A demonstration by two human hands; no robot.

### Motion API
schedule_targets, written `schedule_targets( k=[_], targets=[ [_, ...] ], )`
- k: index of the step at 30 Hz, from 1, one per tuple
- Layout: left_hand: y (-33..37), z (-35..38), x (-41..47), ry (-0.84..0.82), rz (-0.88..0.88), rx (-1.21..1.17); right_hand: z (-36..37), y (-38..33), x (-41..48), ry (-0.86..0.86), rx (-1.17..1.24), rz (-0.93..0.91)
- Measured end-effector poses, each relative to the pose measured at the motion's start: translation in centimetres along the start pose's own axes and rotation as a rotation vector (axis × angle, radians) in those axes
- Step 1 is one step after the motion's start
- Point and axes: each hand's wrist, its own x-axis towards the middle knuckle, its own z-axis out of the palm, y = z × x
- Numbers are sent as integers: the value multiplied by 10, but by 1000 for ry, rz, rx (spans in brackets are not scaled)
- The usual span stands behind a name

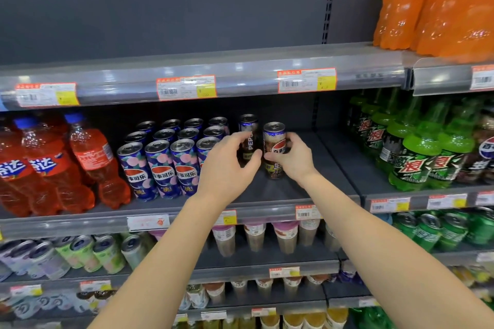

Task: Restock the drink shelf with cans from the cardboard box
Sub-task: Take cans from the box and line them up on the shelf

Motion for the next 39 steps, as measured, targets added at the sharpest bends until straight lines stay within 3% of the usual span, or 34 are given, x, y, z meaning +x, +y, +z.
schedule_targets(
  k=[6, 23, 28, 31, 34, 39],
  targets=[
    [-3, -10, 0, 61, 31, 204, 15, 12, 23, 53, -13, -29],
    [-8, -6, 3, 74, 12, 265, 26, 26, 70, 47, -78, 65],
    [-1, -6, -3, 108, -4, 239, 23, 25, 69, 8, 3, 166],
    [-1, -7, -8, 99, -9, 249, 20, 19, 50, 74, -97, 235],
    [-3, -11, -18, 99, -35, 277, 20, 5, 14, 156, -164, 147],
    [-19, -25, -47, 113, -54, 339, 35, -26, -59, -69, -211, -25]
  ],
)
